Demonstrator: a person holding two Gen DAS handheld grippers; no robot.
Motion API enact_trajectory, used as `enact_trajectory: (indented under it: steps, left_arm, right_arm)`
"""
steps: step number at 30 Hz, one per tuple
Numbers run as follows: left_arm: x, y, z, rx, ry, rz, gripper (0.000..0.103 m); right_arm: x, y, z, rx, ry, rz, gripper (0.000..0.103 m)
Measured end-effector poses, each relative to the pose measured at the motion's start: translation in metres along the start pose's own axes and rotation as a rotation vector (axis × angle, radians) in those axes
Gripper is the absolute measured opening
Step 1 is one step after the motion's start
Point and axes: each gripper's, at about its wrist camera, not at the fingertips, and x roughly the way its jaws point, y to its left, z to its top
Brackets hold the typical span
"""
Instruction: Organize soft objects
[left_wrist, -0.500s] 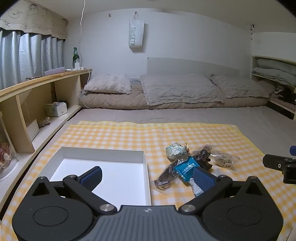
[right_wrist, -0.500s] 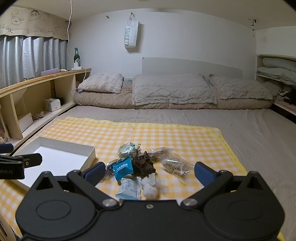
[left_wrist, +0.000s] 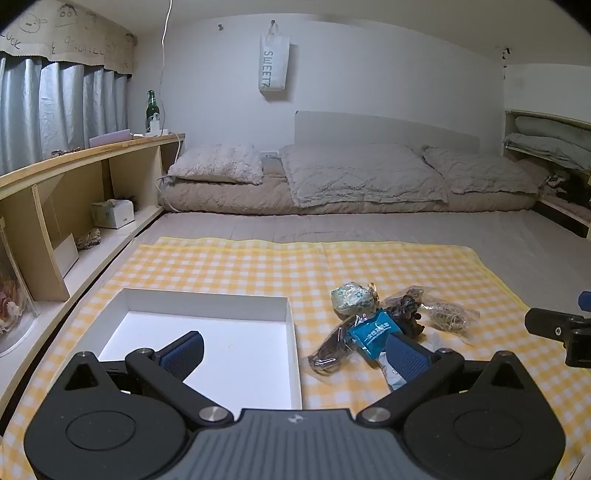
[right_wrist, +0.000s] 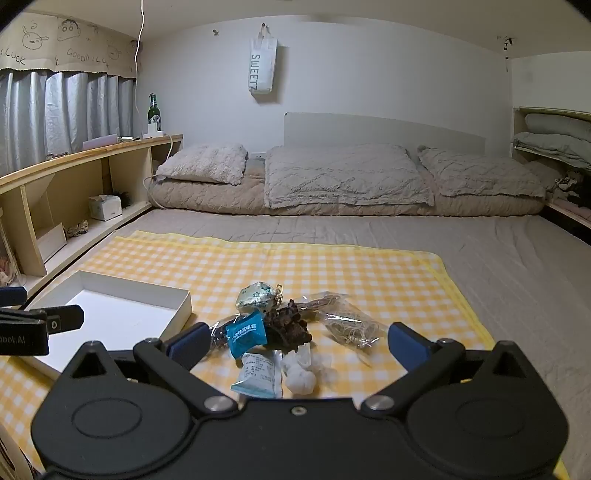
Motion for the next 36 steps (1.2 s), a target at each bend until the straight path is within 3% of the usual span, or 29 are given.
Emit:
enact_trajectory:
  steps: [36]
  left_arm:
    - [0.0011, 0.0037, -0.0058, 0.007, 0.013, 0.003, 0.103]
  right_arm:
    - [0.0015, 0.0001, -0.0009, 0.0, 0.005, 0.0, 0.103]
